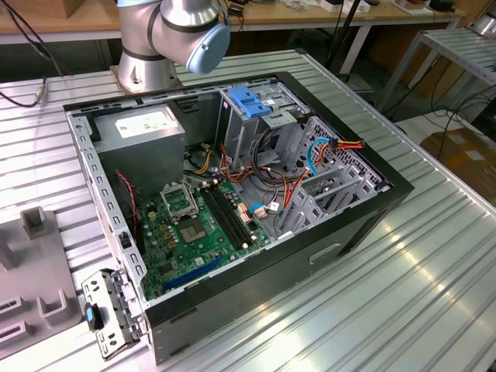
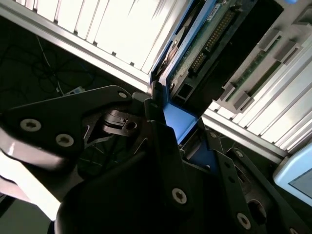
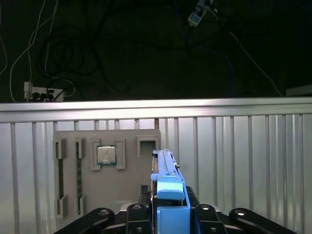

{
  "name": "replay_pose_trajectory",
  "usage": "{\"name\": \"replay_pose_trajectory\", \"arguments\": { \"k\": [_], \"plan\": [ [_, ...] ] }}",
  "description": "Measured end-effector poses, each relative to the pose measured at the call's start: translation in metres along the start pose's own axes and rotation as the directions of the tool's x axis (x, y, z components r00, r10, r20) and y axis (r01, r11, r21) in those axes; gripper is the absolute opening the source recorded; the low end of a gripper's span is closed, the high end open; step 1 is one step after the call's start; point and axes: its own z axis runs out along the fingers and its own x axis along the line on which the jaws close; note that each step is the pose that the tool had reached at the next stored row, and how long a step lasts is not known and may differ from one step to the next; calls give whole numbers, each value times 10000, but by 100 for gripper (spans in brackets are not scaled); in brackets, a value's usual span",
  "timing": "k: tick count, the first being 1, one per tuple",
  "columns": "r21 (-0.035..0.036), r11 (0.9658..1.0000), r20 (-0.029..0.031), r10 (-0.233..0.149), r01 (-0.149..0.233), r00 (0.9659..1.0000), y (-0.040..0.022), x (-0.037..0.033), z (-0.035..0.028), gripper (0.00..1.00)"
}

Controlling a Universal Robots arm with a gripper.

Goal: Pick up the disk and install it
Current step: 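Pick up the disk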

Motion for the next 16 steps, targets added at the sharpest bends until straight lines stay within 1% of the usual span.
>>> {"name": "replay_pose_trajectory", "arguments": {
  "k": [4,6,10,16],
  "plan": [
    [-2,10000,73,0,0,10000,0,-4,-55,37],
    [-5,10000,132,0,0,9999,0,-7,-96,37],
    [-6,10000,205,0,0,9998,0,-10,-145,37],
    [-11,10000,320,0,0,9995,0,-16,-239,37]
  ]
}}
